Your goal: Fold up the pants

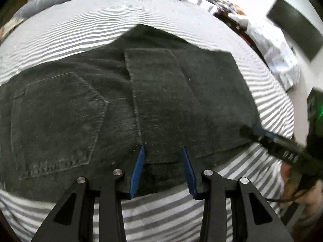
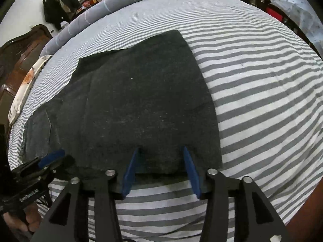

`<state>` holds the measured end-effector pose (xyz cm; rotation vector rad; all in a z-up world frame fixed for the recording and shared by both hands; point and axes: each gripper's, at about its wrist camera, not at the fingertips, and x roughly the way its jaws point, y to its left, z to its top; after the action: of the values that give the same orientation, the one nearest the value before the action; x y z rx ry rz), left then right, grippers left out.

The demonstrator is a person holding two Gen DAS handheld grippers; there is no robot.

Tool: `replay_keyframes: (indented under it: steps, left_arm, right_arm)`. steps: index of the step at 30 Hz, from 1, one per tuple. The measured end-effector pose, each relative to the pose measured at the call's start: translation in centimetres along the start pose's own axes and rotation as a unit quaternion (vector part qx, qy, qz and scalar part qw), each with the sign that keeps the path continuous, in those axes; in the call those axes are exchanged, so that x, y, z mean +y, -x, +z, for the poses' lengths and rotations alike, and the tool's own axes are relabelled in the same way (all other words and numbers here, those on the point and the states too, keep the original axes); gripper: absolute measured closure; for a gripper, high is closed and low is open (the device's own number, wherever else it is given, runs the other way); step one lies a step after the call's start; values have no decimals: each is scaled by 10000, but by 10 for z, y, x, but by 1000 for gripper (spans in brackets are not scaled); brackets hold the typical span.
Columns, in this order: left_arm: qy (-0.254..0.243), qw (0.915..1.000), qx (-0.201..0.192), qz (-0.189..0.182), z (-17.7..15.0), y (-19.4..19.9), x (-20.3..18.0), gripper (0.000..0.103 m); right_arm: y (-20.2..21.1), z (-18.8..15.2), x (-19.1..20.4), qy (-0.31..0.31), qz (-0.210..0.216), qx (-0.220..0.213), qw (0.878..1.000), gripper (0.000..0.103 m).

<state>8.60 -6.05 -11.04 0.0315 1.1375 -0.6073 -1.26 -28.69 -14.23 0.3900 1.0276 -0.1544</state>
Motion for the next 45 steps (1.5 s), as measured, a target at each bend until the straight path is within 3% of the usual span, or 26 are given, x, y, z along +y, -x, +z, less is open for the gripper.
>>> replay_keyframes:
  steps: [5,8,13,18,29,34,39,43,45]
  left_arm:
    - [947,9938,-409,-409,-10,53,51,57]
    - [1717,9803,-827,-512,-26,90,98,51]
    - [2649,9523,-1413,-554,-56,130,164,44]
    - [3680,9153,-1502,-658,-83,130,221,44]
    - [4532,8766,-1253,-1024,-93,92,267,43]
    - [4629,8700,-1286,-1111,-83,82,278,38]
    - [4362,8789,-1492,-1225,-66,87,273,36]
    - [4042,8942,-1586,-1091,-57,88,267,42]
    - [4145,8921,-1462,-1048,-57,77,273,45]
  right_arm:
    - [15,-2,5,-247,164,-160,9994,43]
    - [26,-8,8,-392,240,-250,9986,34]
    - [36,-22,18,-531,392,-260,9975,34]
    - [39,-28,24,-680,472,-247,9963,34]
    - [51,-24,44,-585,325,-305,9973,33]
    - [54,-17,54,-467,276,-340,9979,33]
    - [52,-14,63,-373,226,-318,9985,33]
    - [46,-15,67,-332,224,-234,9989,33]
    - [43,-16,69,-309,230,-194,9991,33]
